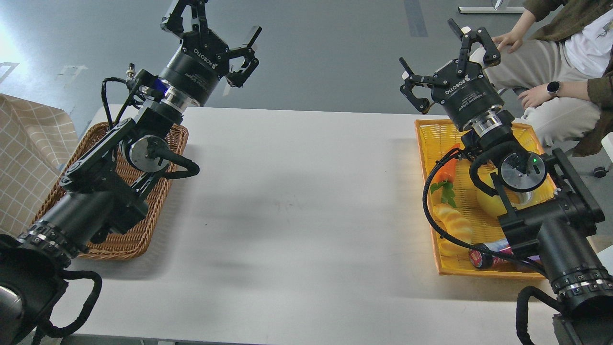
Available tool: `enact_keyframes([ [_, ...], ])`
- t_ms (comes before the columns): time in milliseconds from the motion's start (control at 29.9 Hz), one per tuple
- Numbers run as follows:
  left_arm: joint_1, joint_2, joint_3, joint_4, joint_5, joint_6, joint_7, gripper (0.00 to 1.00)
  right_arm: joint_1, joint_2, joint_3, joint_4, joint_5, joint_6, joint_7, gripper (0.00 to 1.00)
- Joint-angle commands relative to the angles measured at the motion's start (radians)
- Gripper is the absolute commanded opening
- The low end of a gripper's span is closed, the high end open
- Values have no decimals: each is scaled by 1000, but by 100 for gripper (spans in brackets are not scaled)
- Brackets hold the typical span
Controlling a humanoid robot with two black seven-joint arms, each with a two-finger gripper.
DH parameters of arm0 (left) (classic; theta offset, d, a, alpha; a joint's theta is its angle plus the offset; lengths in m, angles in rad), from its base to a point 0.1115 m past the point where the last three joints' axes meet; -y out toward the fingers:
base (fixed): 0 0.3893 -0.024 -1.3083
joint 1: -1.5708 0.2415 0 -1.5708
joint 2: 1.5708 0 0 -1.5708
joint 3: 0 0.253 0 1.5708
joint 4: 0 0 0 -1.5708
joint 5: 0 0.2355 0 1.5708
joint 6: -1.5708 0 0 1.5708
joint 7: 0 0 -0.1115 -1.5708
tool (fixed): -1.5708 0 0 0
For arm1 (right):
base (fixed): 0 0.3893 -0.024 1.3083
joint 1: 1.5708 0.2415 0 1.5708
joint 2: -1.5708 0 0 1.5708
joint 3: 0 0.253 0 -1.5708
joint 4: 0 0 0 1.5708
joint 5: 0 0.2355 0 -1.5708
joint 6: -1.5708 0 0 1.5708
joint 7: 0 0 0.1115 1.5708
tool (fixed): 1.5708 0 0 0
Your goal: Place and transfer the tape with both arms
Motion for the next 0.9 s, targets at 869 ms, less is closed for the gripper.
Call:
enact_keyframes([
  [869,2,-3,2,2,1,0,0,98,0,0,1,0,0,0,0,100],
])
